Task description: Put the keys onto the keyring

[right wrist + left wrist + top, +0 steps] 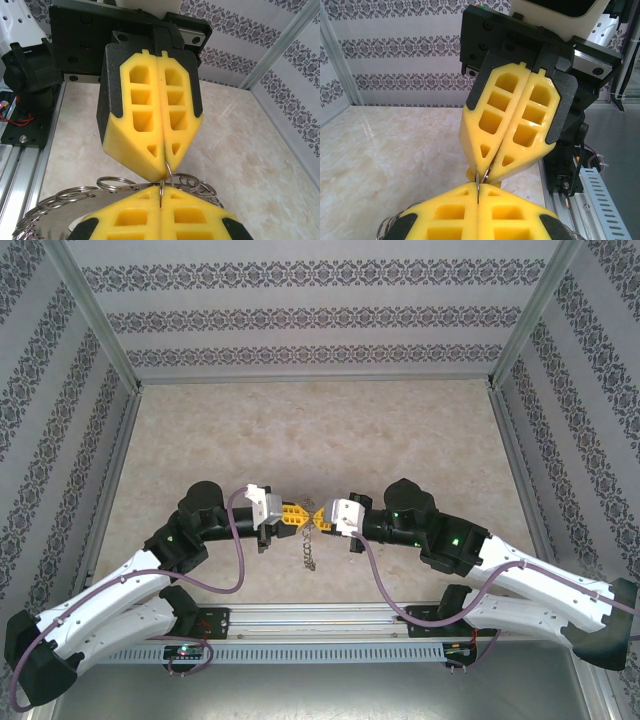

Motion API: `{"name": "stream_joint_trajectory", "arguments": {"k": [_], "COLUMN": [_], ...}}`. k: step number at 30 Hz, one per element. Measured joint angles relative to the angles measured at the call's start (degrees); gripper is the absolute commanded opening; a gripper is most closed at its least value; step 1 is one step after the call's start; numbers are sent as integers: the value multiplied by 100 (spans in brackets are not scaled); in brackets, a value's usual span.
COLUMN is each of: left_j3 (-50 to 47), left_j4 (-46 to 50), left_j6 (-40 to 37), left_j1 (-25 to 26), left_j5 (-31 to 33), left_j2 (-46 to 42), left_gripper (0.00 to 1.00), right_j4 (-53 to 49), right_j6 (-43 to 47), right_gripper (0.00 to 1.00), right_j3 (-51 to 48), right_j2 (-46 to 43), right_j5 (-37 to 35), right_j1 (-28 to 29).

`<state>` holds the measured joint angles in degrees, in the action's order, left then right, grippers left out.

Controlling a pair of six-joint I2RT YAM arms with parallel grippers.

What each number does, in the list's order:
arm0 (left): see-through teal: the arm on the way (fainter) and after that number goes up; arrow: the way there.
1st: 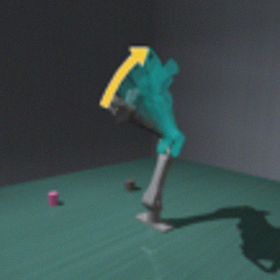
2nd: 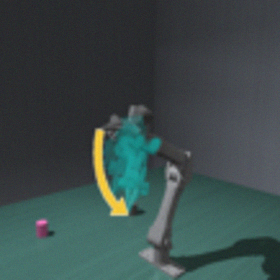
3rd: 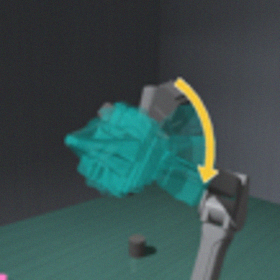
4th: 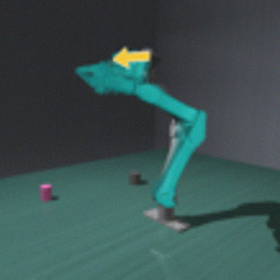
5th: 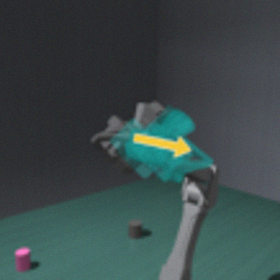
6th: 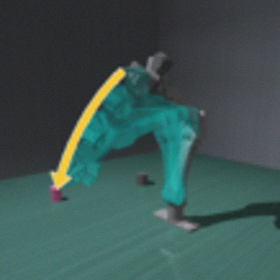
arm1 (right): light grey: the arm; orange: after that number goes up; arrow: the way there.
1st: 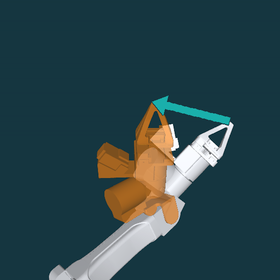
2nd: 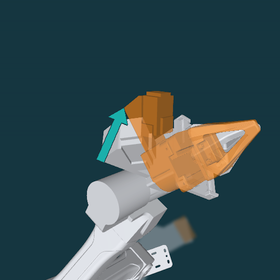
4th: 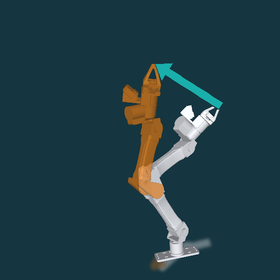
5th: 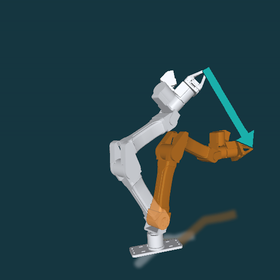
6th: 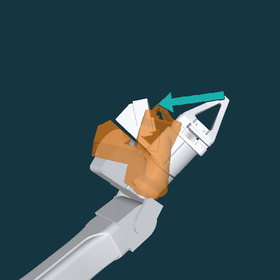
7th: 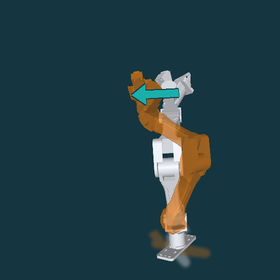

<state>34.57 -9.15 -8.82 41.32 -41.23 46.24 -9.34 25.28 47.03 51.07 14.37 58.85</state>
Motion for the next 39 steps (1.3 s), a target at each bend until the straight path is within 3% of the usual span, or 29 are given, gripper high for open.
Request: {"name": "stream_joint_trajectory", "arguments": {"k": [39], "left_j3": [146], "left_j4": [144], "left_j6": [-153], "left_j1": [149], "left_j5": [138], "left_j2": [9], "left_gripper": [0], "right_j4": [0], "right_j6": [-129], "right_gripper": [0], "right_j3": [31], "right_j2": [-133], "right_j5": [216], "right_j1": [-63]}}
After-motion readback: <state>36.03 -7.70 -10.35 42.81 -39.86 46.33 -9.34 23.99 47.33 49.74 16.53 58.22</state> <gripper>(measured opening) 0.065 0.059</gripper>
